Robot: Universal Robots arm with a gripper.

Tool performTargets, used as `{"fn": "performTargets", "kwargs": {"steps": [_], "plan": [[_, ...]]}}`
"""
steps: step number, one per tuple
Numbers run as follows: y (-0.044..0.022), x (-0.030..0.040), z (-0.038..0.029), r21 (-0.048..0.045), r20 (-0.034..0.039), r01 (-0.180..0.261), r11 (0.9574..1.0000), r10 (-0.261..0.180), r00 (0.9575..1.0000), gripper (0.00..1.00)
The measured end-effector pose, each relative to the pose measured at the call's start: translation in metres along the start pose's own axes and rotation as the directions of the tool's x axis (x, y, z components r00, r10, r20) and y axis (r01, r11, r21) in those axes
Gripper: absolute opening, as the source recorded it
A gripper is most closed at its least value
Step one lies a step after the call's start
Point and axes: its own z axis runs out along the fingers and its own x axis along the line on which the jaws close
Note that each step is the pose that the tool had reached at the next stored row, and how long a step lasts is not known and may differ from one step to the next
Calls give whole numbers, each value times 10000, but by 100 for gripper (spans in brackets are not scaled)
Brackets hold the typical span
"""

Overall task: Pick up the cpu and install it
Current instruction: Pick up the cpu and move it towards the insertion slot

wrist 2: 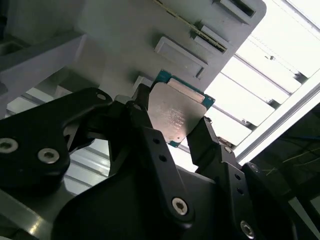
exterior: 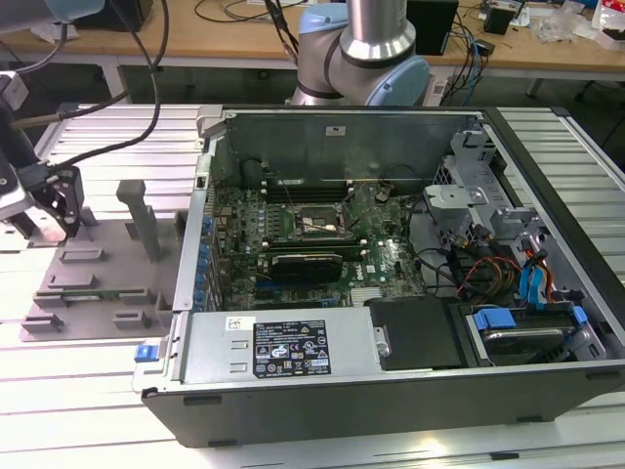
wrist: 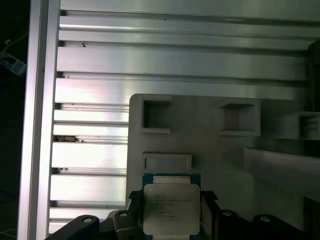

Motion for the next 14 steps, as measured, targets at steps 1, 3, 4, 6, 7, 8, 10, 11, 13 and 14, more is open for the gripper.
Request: {"fn": "performTargets", "kwargs": {"steps": [1, 3, 4, 6, 7, 8, 10, 11, 13, 14], "plan": [[1, -1, -26, 0, 2, 0, 10000, 0, 10000, 55], [4, -2, -89, 0, 5, 0, 10000, 0, 10000, 55], [6, -3, -120, 0, 7, 0, 10000, 0, 10000, 55], [8, -4, -178, 0, 8, 0, 10000, 0, 10000, 55], [10, -5, -208, 0, 13, 0, 10000, 0, 10000, 55], [11, -6, -237, 1, 16, 0, 10000, 0, 10000, 55], [14, -7, -292, 0, 20, 0, 10000, 0, 10000, 55], [14, -8, -307, 0, 21, 1, 10000, -1, 10000, 55], [16, -7, -338, 0, 34, 1, 10000, -1, 10000, 55], [16, -7, -343, 0, 42, 2, 10000, -2, 10000, 55]]}}
